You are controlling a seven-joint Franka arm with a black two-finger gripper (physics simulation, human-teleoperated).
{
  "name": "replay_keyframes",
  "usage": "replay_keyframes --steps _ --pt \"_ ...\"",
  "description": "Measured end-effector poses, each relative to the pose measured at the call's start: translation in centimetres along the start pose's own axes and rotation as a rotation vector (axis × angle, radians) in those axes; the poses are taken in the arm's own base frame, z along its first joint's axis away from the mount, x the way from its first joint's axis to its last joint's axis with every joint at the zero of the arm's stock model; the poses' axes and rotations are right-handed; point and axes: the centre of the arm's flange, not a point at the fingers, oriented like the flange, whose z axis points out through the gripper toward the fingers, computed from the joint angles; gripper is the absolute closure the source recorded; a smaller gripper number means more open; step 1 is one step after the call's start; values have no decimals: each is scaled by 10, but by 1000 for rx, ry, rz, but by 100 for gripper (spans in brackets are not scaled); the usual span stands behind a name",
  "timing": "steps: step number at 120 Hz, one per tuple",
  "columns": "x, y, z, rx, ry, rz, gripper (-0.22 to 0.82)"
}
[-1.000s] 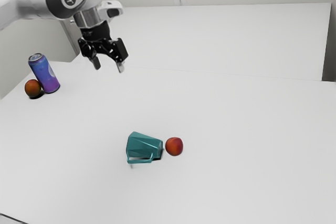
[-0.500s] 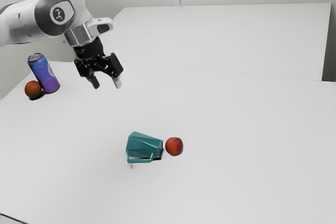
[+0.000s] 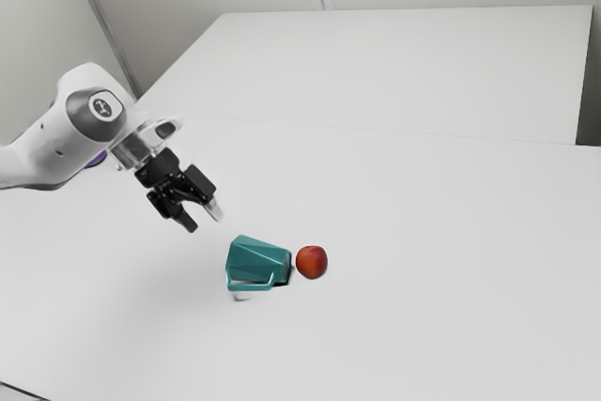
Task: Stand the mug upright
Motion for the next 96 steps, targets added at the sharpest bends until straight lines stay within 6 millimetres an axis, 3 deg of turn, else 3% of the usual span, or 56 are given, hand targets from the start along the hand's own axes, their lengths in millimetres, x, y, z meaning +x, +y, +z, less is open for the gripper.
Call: replay_keyframes --steps 45,96 --pt "11 -50 47 -112 5 138 0" --pt "26 -73 75 -210 126 212 0"
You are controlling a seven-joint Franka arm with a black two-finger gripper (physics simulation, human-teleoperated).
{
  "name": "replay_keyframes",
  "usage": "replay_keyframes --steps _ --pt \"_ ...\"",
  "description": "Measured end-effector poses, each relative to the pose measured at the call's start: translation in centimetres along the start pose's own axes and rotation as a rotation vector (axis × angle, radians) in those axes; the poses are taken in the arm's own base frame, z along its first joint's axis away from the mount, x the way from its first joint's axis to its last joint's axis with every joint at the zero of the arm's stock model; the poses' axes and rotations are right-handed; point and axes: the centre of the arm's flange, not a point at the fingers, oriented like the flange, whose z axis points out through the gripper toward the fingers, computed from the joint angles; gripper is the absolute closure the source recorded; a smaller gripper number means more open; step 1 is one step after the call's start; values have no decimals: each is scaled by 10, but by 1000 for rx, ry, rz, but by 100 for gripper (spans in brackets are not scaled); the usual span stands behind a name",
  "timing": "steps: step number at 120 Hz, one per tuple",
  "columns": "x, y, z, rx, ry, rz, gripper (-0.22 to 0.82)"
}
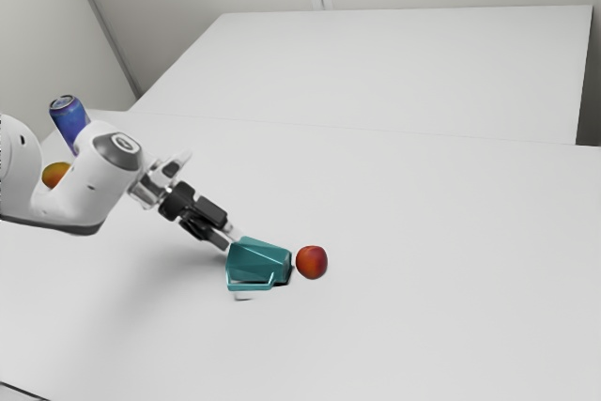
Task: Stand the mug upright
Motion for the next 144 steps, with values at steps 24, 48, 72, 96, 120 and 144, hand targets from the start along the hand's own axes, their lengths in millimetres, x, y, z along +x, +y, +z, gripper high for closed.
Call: replay_keyframes --steps 24,48,72,96,120,144 --pt "-3 3 16 -66 -32 39 0" --pt "-4 2 31 -131 -39 51 1" --pt "-4 1 40 -169 -40 64 25" --pt "-4 2 40 -181 -37 86 57" --pt "-3 6 38 -180 -35 116 69" --pt "3 24 32 -150 -42 177 75"
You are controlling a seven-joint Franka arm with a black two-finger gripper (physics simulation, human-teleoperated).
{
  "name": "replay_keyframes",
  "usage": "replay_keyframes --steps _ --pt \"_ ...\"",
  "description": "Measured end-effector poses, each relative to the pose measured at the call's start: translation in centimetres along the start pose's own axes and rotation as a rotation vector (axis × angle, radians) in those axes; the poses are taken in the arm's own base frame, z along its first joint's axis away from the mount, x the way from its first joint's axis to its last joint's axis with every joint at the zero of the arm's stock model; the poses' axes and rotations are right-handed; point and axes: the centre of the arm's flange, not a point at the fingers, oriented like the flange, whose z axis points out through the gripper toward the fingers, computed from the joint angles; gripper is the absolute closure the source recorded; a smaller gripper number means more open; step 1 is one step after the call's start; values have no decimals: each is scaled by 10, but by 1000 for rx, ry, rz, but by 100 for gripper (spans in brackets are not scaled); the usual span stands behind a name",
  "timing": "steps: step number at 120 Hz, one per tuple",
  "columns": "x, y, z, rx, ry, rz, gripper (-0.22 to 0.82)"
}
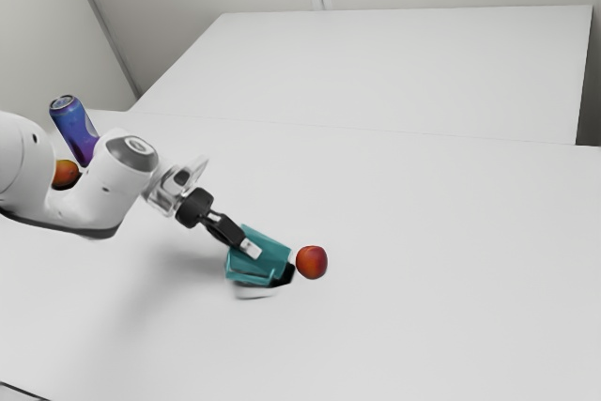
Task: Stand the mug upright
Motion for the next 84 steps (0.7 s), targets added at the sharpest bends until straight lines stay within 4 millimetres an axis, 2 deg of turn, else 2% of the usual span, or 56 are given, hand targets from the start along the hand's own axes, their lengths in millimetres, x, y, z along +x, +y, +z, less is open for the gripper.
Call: replay_keyframes --steps 40,54,84 --pt "18 38 -21 244 -154 131 75" --pt "35 55 -33 408 -263 196 76" --pt "55 75 -13 654 -431 267 78"
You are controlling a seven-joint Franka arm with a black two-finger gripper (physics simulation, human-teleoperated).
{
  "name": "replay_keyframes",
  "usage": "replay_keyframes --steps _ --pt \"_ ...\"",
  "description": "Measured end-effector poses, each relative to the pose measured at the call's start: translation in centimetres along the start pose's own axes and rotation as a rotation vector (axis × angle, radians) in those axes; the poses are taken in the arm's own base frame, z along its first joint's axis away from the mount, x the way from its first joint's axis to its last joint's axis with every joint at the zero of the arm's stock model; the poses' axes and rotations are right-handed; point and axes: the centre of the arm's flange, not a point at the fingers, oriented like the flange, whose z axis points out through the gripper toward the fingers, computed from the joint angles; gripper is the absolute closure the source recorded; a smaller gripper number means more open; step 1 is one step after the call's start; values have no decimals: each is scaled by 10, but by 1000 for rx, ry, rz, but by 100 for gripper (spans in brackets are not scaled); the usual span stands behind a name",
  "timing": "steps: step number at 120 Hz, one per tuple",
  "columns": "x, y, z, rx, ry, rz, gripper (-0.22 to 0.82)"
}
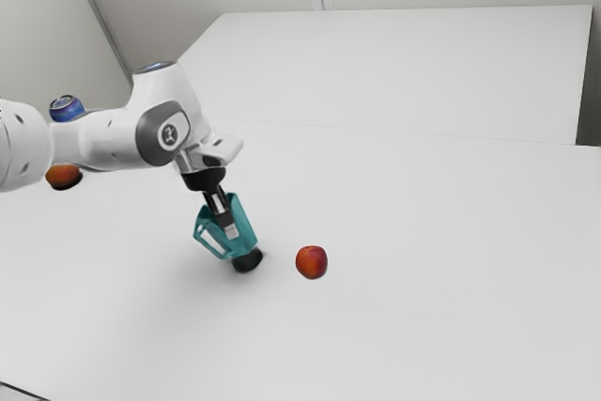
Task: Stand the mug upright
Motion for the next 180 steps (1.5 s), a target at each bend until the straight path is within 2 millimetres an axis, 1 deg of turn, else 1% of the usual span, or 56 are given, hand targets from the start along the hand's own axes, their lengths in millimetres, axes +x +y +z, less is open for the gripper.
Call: replay_keyframes --steps 16,27,37,59,67,80,86,103,128,145,156,167,180 --pt "15 8 5 90 -28 11 78" --pt "19 10 8 138 -41 5 79" --pt "17 4 12 161 -45 -23 79" --pt "4 -18 16 177 -39 -122 79" --pt "3 -20 19 179 -36 -143 79" --pt "8 -18 23 180 -33 -161 78" --pt "9 -18 24 179 -32 -170 76" --pt "9 -18 25 175 -27 -197 64" --pt "9 -17 21 179 -20 -222 43" --pt "12 -5 -2 212 2 -223 30" --pt "14 6 -25 237 15 -230 21" --pt "15 19 -55 263 28 -246 14" --pt "31 33 -98 279 51 -266 8"
